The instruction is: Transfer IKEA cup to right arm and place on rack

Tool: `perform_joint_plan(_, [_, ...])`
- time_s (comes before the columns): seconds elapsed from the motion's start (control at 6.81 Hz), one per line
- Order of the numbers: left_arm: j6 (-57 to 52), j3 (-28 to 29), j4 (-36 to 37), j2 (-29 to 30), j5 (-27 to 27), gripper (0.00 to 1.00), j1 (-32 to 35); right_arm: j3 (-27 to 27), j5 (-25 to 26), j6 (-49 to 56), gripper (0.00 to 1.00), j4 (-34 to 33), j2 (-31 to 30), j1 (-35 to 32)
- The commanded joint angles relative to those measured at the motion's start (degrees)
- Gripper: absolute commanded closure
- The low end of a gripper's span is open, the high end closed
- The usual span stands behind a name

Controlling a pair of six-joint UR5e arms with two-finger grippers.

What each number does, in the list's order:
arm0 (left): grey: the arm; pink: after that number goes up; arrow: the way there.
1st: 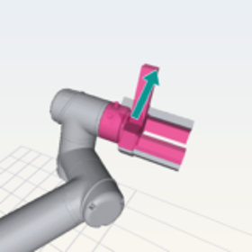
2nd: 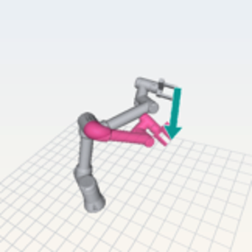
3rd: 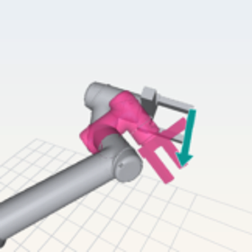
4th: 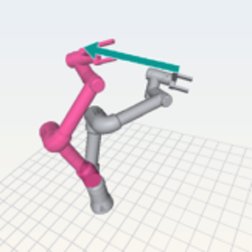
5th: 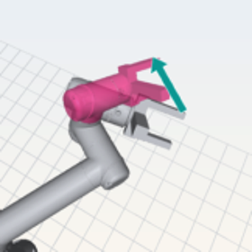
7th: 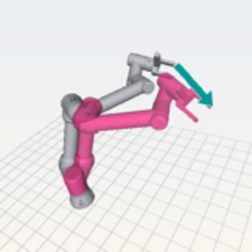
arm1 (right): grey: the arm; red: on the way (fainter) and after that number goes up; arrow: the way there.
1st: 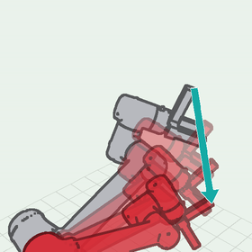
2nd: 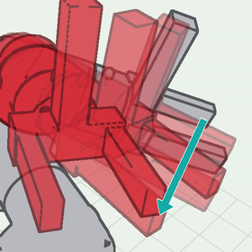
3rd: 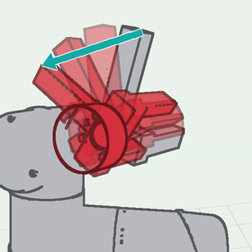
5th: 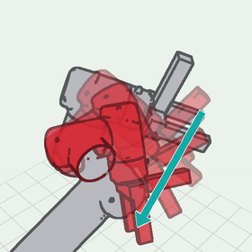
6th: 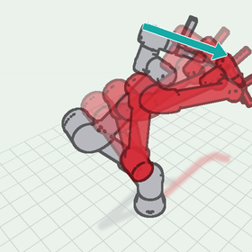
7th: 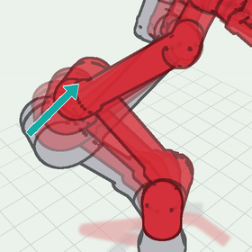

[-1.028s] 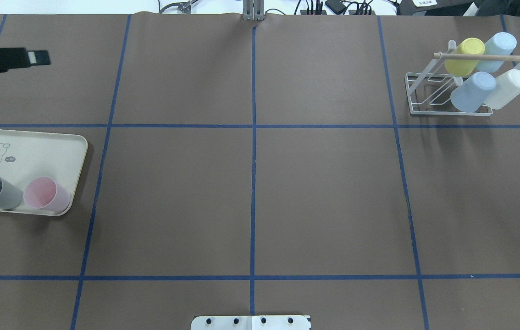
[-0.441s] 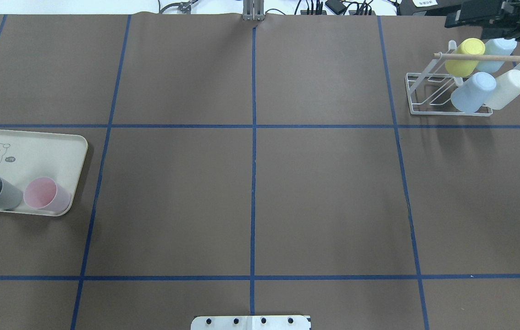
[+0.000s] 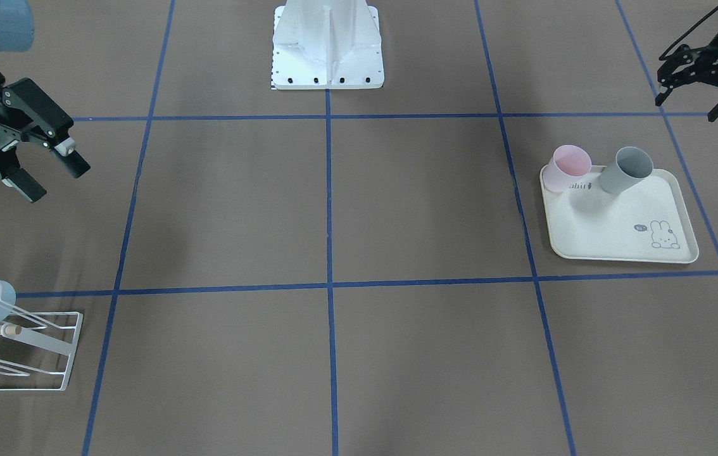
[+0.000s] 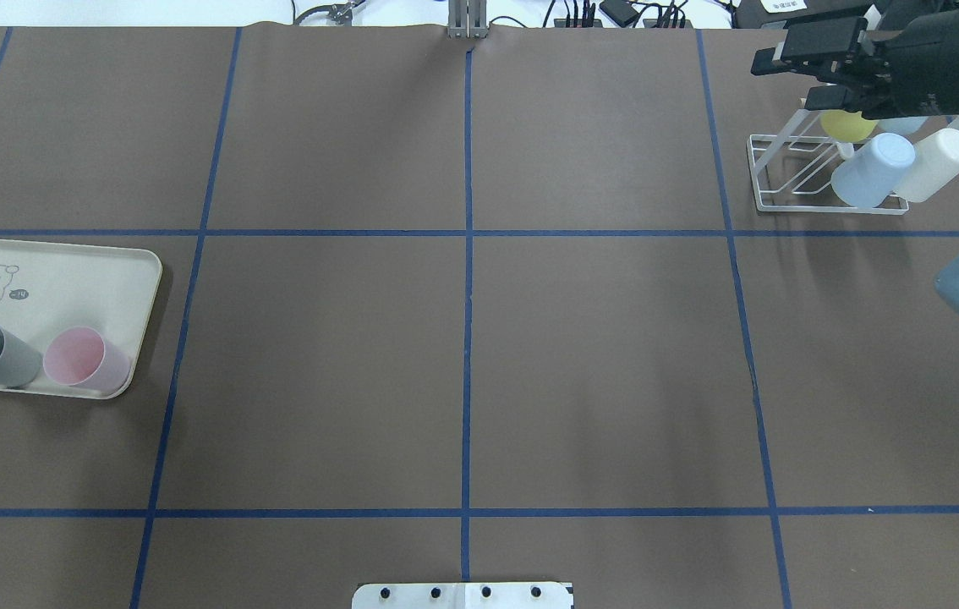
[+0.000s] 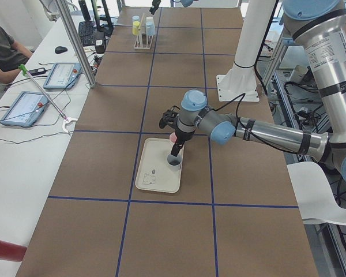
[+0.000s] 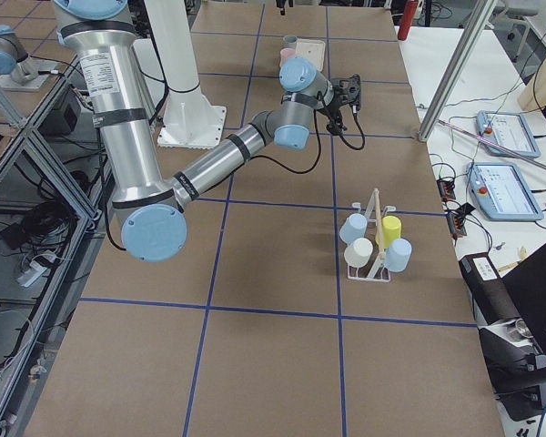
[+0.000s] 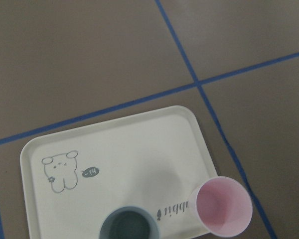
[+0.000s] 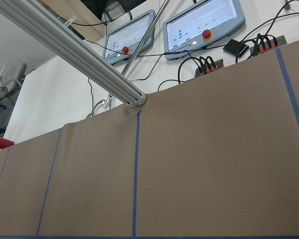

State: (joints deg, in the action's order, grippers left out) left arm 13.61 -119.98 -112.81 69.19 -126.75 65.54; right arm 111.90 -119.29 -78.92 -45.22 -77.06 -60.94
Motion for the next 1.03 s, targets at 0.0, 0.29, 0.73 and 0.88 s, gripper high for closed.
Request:
perform_joint_plan(0.0, [-3.9, 8.0, 1.7, 5.8, -0.1, 0.00, -0.4, -1.3, 1.3, -6.0, 0.00, 3.8, 1.3, 1.7])
perform_joint_plan(0.29, [-5.0, 10.9, 1.9, 8.7, -0.3, 0.00, -0.4, -1.4, 2.5, -9.2, 0.00, 3.9, 2.9, 2.4])
perform_joint_plan(0.73, [-4.9, 15.1, 1.6, 10.8, -1.0, 0.00, -0.6, -1.3, 3.2, -9.3, 0.00, 3.9, 3.2, 3.5])
perform_joint_plan(0.88, [-4.5, 15.6, 1.6, 10.8, -1.0, 0.00, -2.0, -1.4, 3.2, -9.3, 0.00, 3.9, 3.2, 3.5])
